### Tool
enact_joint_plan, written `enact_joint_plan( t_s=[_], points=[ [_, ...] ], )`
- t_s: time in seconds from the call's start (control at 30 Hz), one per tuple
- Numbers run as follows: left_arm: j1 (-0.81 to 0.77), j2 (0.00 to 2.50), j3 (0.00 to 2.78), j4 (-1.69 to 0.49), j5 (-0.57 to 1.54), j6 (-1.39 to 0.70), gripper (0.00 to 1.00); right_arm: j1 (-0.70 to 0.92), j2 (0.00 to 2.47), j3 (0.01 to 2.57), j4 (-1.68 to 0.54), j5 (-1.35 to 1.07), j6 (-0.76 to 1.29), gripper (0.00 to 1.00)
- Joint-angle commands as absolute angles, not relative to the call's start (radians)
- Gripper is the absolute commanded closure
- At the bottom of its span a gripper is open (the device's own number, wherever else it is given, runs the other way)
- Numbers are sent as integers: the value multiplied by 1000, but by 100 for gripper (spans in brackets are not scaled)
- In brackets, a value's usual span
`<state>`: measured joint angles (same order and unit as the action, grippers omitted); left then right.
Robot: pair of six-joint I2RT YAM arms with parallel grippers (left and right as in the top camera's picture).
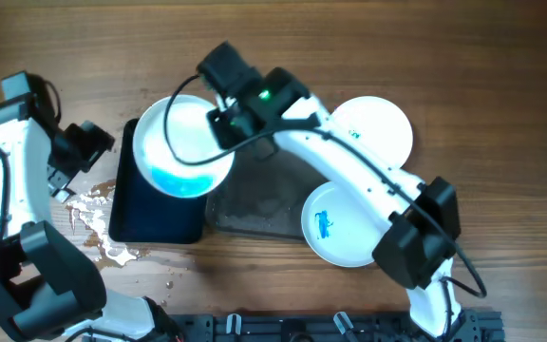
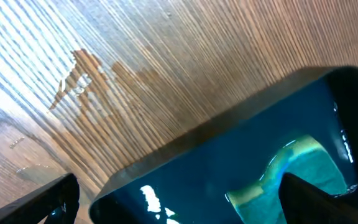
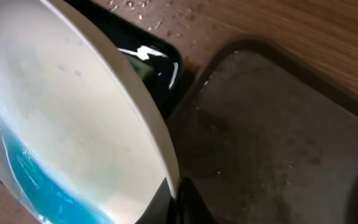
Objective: Clean dirty plates on tray and stack at the side
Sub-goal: 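Lift the cleaned plate with the right gripper and carry it right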
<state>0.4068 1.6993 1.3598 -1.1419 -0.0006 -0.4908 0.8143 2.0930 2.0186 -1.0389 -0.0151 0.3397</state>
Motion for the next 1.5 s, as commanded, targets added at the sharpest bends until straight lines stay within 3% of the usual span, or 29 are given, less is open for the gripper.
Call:
enact_joint_plan(
  t_s=[0.0, 0.3, 0.53, 0.77, 1.07, 1.47],
  points=[
    [463, 1683, 1375, -1150, 68, -474, 0, 883, 2102, 2041, -991, 162, 393, 96],
    [521, 1683, 1375, -1172, 116, -469, 0, 993, 2102, 2041, -967, 573, 315, 95],
    [521, 1683, 1375, -1179, 116, -466, 0, 1115, 2103, 2040, -787, 1020, -59, 95],
    [521, 1683, 1375, -1179, 117, -467, 0, 1179, 2104, 2032, -682, 1086, -221, 95],
    [521, 1683, 1375, -1179, 131, -467, 0, 1211, 2104, 1988, -532, 1161, -587, 95],
    [521, 1683, 1375, -1179, 131, -467, 0, 1224, 2104, 1988, -511, 1179, -599, 96]
  ],
)
